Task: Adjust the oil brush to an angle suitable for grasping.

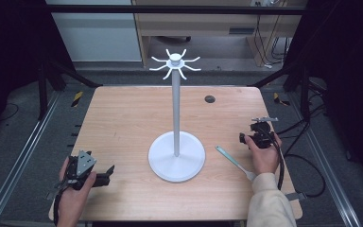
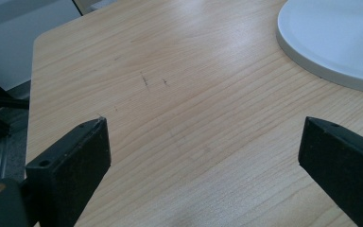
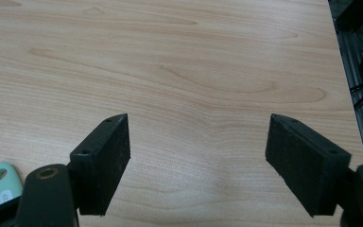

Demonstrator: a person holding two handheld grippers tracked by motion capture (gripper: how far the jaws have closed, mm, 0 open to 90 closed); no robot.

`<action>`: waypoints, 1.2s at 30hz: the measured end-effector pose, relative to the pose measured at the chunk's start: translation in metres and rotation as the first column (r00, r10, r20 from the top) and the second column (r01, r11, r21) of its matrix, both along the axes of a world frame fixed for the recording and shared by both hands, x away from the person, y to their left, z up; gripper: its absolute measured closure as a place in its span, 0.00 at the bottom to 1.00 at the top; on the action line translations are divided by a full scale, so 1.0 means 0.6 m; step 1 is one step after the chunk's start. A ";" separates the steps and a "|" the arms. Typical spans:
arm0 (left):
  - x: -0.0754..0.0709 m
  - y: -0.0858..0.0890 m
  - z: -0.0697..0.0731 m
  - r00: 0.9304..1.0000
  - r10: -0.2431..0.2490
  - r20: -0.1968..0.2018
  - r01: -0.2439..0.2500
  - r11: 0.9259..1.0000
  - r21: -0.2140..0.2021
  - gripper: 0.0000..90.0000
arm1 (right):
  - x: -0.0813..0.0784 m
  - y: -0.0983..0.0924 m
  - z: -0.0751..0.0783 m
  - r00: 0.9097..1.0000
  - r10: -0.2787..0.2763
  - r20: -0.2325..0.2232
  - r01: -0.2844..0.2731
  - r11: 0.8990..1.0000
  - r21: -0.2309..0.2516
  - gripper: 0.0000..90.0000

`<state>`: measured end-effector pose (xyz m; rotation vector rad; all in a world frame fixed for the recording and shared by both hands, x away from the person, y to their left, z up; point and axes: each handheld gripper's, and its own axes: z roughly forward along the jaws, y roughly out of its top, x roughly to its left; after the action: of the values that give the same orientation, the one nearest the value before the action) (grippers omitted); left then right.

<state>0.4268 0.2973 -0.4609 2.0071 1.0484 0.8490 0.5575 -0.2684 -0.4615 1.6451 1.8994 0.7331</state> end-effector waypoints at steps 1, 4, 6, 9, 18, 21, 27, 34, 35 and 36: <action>0.000 0.000 0.000 1.000 0.001 0.002 -0.001 1.000 -0.004 0.03 | 0.000 0.000 0.000 1.000 0.000 0.000 0.000 1.000 0.000 0.28; 0.000 0.001 0.000 1.000 0.004 0.003 -0.004 1.000 -0.011 0.03 | -0.004 -0.002 0.000 1.000 0.012 -0.015 -0.012 1.000 -0.019 0.36; 0.000 0.001 0.000 1.000 0.004 0.002 -0.004 1.000 -0.010 0.03 | -0.006 -0.005 0.002 1.000 0.025 -0.006 -0.025 1.000 -0.014 0.39; 0.000 0.002 0.001 1.000 0.005 0.003 -0.004 1.000 -0.012 0.03 | -0.009 -0.005 0.004 1.000 0.028 0.001 -0.028 1.000 0.004 0.41; 0.000 0.004 0.001 1.000 0.004 0.001 -0.004 1.000 -0.024 0.03 | -0.010 0.028 0.001 0.996 0.086 -0.035 -0.087 0.995 -0.037 0.44; 0.000 0.004 0.001 1.000 0.003 0.003 -0.003 1.000 -0.029 0.03 | -0.011 0.037 0.003 0.994 0.105 -0.030 -0.106 0.994 -0.039 0.48; 0.000 0.004 0.001 1.000 0.002 0.003 -0.002 0.999 -0.035 0.03 | -0.011 0.067 0.000 0.984 0.176 -0.033 -0.177 0.982 -0.058 0.58; -0.001 0.005 0.001 1.000 0.004 0.004 -0.004 0.999 -0.034 0.03 | -0.014 0.076 -0.002 0.967 0.250 -0.052 -0.252 0.968 -0.020 0.84; -0.001 0.005 0.001 1.000 0.004 0.004 -0.004 0.999 -0.034 0.03 | -0.014 0.077 -0.002 0.964 0.260 -0.056 -0.261 0.965 -0.013 0.86; -0.001 0.006 0.001 1.000 0.008 0.007 -0.008 0.999 -0.035 0.03 | -0.014 0.078 -0.003 0.960 0.271 -0.063 -0.273 0.962 -0.014 0.88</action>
<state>0.4261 0.3009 -0.4601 1.9705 1.0603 0.8360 0.5489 -0.2215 -0.4634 1.4215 2.1977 0.7721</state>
